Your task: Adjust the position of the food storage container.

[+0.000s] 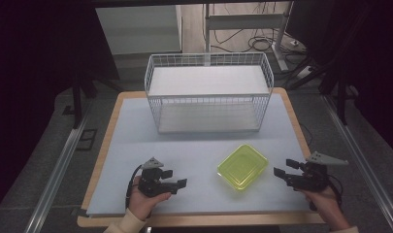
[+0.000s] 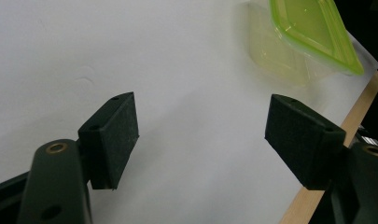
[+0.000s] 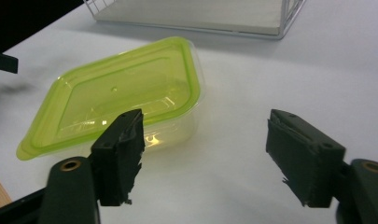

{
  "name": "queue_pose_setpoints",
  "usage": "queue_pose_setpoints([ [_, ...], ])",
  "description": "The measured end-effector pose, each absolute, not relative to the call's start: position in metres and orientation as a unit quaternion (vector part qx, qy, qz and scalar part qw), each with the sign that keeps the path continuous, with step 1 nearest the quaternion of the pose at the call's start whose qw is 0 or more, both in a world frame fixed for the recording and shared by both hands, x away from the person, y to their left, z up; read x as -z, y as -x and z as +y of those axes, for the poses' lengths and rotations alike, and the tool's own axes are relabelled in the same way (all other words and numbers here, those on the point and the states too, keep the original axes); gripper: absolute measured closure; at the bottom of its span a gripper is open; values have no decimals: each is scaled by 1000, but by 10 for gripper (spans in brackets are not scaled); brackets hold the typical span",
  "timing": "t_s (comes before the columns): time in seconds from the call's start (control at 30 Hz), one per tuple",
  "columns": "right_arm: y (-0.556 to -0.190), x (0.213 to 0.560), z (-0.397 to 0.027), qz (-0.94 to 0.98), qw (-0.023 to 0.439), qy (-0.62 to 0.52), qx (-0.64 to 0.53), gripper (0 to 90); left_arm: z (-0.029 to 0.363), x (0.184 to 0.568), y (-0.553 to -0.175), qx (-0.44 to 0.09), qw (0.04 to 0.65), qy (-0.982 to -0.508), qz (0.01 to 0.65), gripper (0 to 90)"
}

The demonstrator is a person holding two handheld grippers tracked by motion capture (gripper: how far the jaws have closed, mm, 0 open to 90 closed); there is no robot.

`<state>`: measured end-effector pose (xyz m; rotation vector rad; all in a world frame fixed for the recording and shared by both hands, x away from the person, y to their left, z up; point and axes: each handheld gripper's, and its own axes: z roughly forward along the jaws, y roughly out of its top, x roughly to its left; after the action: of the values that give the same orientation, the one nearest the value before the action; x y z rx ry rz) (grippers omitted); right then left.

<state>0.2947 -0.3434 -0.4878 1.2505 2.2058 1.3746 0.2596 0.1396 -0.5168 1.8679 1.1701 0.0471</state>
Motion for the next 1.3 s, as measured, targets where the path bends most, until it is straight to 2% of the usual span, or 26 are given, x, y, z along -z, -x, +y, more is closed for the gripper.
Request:
queue_pose_setpoints([
  [0.07, -295, 487, -345, 757, 127, -431, -475, 307, 139, 517, -260, -19, 452, -756, 474, 254],
  [0.17, -297, 484, -350, 752, 125, -432, -482, 398, 137, 517, -261, -18, 452, -755, 475, 254],
  [0.37, -302, 475, -360, 751, 142, -441, -471, 713, 137, 517, -257, -19, 453, -758, 469, 257],
  [0.4, -308, 471, -362, 751, 148, -441, -468, 793, 137, 516, -255, -20, 454, -758, 468, 257],
  [0.43, -308, 471, -362, 751, 148, -441, -468, 793, 137, 516, -255, -20, 454, -758, 468, 258],
  [0.53, -327, 469, -355, 768, 160, -435, -442, 891, 138, 515, -252, -19, 459, -754, 469, 260],
  [0.7, -349, 474, -341, 796, 163, -413, -412, 893, 136, 517, -252, -18, 456, -758, 466, 260],
  [0.9, -366, 491, -324, 824, 131, -386, -393, 893, 136, 519, -252, -16, 452, -760, 467, 260],
  [1.3, -364, 499, -316, 837, 115, -358, -398, 893, 139, 519, -250, -12, 456, -754, 473, 261],
])
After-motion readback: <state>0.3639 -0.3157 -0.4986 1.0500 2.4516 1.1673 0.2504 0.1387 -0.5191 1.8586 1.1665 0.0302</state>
